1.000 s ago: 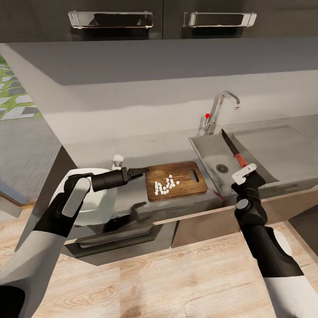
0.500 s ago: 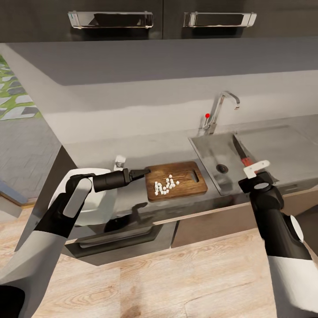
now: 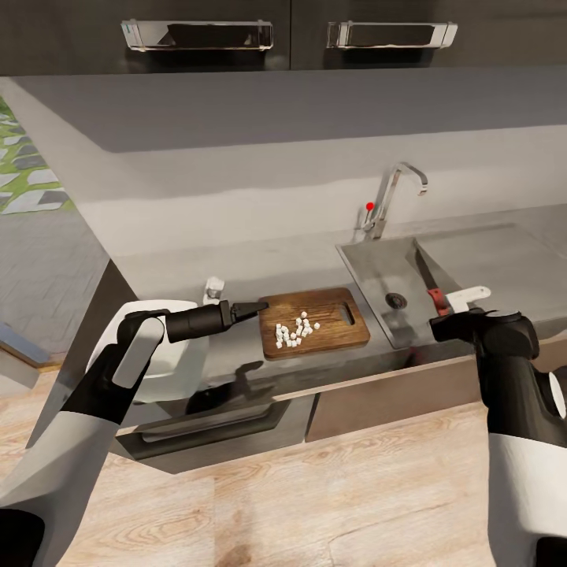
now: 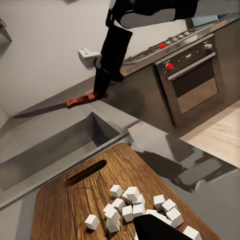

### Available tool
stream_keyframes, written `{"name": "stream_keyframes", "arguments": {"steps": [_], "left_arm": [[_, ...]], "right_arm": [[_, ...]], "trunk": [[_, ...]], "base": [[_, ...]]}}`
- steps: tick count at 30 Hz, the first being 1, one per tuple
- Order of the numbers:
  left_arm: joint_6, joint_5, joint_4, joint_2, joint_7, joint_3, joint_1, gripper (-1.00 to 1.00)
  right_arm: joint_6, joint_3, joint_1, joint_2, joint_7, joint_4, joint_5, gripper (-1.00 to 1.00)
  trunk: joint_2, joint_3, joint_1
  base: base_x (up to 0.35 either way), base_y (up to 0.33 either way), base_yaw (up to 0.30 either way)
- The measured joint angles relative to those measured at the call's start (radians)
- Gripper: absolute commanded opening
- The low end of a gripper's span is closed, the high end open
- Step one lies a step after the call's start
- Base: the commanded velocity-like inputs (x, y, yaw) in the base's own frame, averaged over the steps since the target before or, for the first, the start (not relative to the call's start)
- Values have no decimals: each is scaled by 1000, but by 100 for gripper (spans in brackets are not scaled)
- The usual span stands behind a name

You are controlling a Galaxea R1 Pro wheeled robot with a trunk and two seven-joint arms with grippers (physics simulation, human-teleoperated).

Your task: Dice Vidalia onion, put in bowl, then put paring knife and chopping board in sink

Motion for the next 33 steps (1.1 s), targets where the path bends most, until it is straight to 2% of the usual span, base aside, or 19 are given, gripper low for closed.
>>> {"name": "stream_keyframes", "arguments": {"steps": [5,10,12,18,27,33], "left_arm": [[0,0,0,0,0,0,0,100],[-37,-1,0,0,0,-1,0,100],[-50,-1,0,0,0,-14,0,100],[-53,-1,0,0,0,-18,0,100],[-54,-1,0,0,0,-18,0,100],[-54,-2,0,0,0,-18,0,100]], "right_arm": [[18,-23,-10,-2,34,-1,-1,-100],[20,-24,-22,-2,37,-2,-1,-100],[23,-24,-34,-2,39,-2,-3,-100],[24,-24,-39,-2,39,-2,-1,-100],[24,-24,-40,-2,39,-3,0,-100],[67,-24,-52,-2,65,-3,-1,-100]], "trunk": [[0,0,0],[0,0,0],[0,0,-1],[0,0,0],[0,-2,0],[0,-2,0]], "base": [[0,0,0],[24,-14,0],[144,-192,0],[150,-199,14],[12,-14,135],[0,0,5]]}}
